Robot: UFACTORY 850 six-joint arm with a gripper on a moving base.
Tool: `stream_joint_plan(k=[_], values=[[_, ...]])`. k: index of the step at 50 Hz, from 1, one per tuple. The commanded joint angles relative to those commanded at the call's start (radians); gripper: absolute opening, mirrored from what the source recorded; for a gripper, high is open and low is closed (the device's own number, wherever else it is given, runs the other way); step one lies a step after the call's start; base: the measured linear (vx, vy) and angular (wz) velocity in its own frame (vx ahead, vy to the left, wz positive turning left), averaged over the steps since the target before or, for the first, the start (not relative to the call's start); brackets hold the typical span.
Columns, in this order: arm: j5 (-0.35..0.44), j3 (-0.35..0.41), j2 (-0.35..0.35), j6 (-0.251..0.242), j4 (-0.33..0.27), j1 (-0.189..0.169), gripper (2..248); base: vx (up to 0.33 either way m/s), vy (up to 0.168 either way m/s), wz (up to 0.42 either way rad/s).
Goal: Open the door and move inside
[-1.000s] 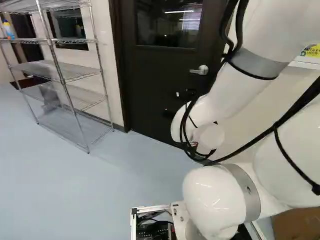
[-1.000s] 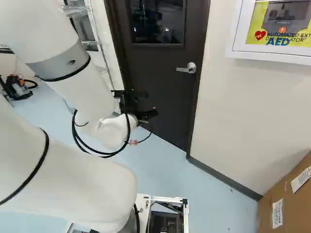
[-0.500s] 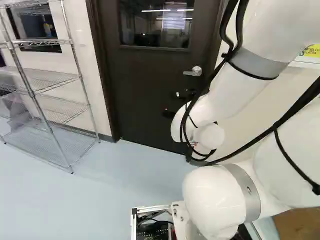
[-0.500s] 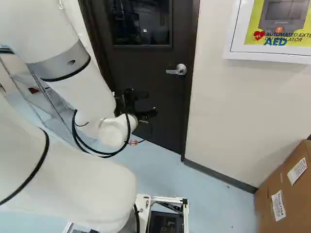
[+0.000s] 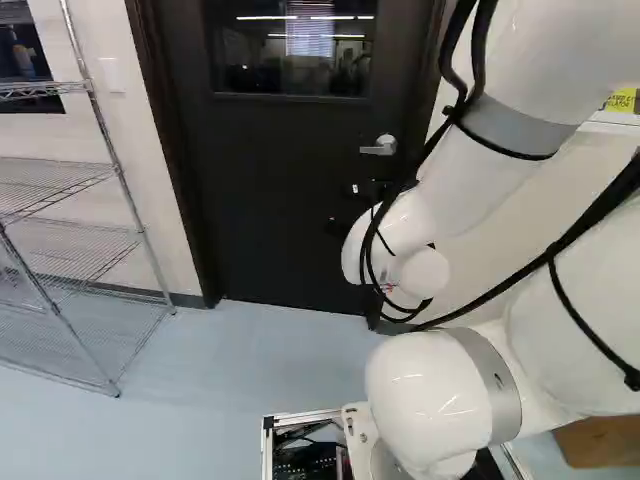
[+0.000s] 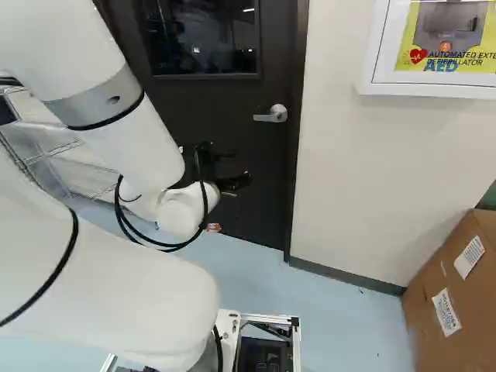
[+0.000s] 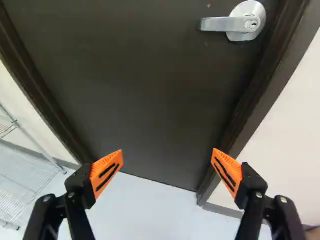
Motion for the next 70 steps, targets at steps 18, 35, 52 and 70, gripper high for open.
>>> stream_joint_plan(k=[18, 35, 52, 70], values=[[0.0, 0.0, 0.0, 0.0, 0.0, 0.0, 247, 0.145, 0.182, -0.195], [0.0, 0.0, 0.0, 0.0, 0.0, 0.011, 247, 0.073, 0.12, -0.023], [0.0, -0.028, -0.013, 0.0, 0.0, -0.005, 247, -0.001, -0.004, -0.001], [0.0, -0.089, -0.031, 0.0, 0.0, -0.036, 247, 0.0, 0.0, 0.0]])
